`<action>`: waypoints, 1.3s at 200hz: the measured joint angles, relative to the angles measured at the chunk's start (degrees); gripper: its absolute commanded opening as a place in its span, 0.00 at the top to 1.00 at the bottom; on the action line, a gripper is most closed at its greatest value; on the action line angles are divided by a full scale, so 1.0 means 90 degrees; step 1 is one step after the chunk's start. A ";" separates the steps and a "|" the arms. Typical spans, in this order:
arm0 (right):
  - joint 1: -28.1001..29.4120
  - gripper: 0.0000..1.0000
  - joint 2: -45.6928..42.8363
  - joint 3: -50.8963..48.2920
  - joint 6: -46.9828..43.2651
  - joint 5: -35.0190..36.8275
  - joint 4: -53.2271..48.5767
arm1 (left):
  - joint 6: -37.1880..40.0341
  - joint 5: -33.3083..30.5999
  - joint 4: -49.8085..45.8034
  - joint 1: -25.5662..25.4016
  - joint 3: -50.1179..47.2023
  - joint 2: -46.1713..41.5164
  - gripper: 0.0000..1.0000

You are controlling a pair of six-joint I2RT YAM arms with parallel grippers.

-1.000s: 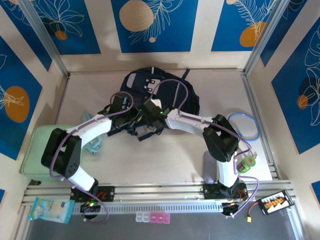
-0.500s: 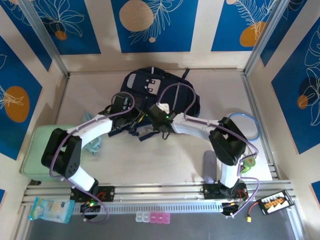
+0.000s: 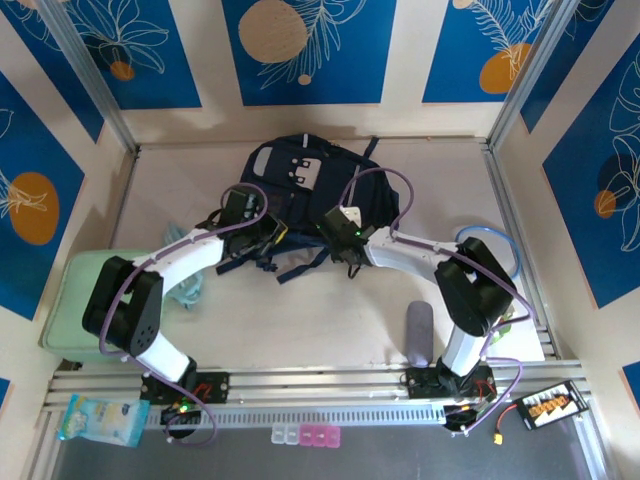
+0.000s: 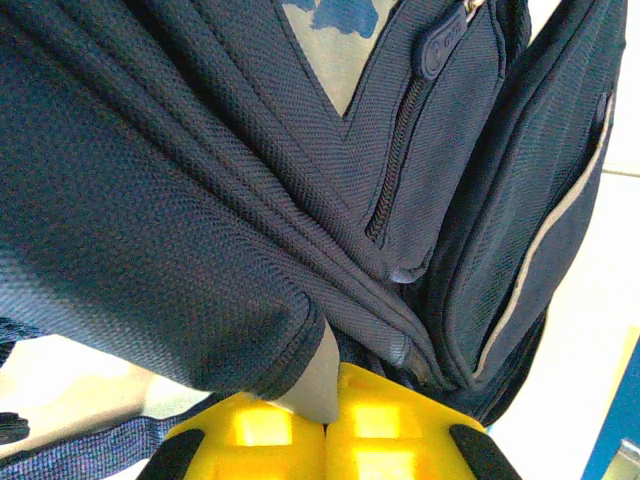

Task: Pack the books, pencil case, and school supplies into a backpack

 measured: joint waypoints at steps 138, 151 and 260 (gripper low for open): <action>-0.1032 0.93 -0.1178 -0.1370 -0.0279 -0.0255 0.0566 | 0.0274 0.0209 0.0017 0.0112 -0.0002 0.0058 1.00; -0.1192 0.94 -0.1360 -0.1496 -0.0299 -0.0508 0.0673 | 0.0335 0.0272 0.0041 0.0114 -0.0002 0.0092 1.00; -0.0253 0.98 -0.0355 -0.0002 -0.0646 -0.3514 0.0646 | 0.2446 0.0066 -0.0658 0.1265 0.1542 0.1460 0.48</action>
